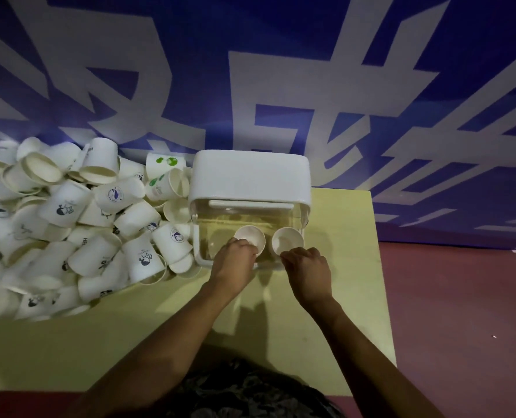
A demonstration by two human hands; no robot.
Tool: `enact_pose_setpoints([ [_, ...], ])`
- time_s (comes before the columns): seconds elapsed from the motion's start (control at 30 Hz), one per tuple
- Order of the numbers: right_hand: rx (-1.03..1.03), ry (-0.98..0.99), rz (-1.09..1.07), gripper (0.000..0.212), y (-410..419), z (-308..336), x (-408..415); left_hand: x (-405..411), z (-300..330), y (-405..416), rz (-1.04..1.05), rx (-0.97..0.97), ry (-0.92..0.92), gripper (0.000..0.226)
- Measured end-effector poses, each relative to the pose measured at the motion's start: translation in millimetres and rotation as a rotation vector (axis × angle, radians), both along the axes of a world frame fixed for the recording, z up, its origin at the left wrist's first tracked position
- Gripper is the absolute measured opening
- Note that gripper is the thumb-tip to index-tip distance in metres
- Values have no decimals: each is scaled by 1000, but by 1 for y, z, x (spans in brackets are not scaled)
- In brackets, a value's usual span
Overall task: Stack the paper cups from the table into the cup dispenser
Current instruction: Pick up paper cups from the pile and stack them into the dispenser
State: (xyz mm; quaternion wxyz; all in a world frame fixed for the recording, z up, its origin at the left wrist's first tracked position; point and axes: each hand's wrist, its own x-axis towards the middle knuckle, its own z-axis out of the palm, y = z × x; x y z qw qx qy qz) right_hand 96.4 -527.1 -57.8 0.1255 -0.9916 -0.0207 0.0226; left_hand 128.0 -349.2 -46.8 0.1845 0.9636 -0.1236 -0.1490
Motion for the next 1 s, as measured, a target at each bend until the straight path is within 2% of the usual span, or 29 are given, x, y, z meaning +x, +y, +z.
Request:
enact_pose_setpoints([
  [0.1,52,-5,-18,8,1,2,3,-3,3,-1,74,-105,-49,23],
  [0.17,130,-47,-23,14,6,9,3,-8,10,4,138,-152,-100,21],
  [0.3,313,-82,35,3,31,24,0,-22,20,36,269,-144,-179,18],
  [0.43,560,186,-3,18,73,20,0,-36,21,90,395,-38,-187,26],
  [0.53,666,433,-73,14,106,11,0,-45,20,130,425,145,-157,48],
  [0.6,853,576,-205,11,127,8,-2,-47,15,153,442,215,-98,59],
  [0.67,1059,685,-372,8,147,7,-2,-44,12,171,434,229,-50,62],
  [0.8,1388,824,-671,12,182,10,6,-36,11,197,423,126,24,57],
  [0.9,1493,842,-868,14,205,9,14,-32,11,214,436,-5,13,49],
  [1.0,1560,823,-978,14,225,6,21,-30,16,230,465,-111,-50,37],
])
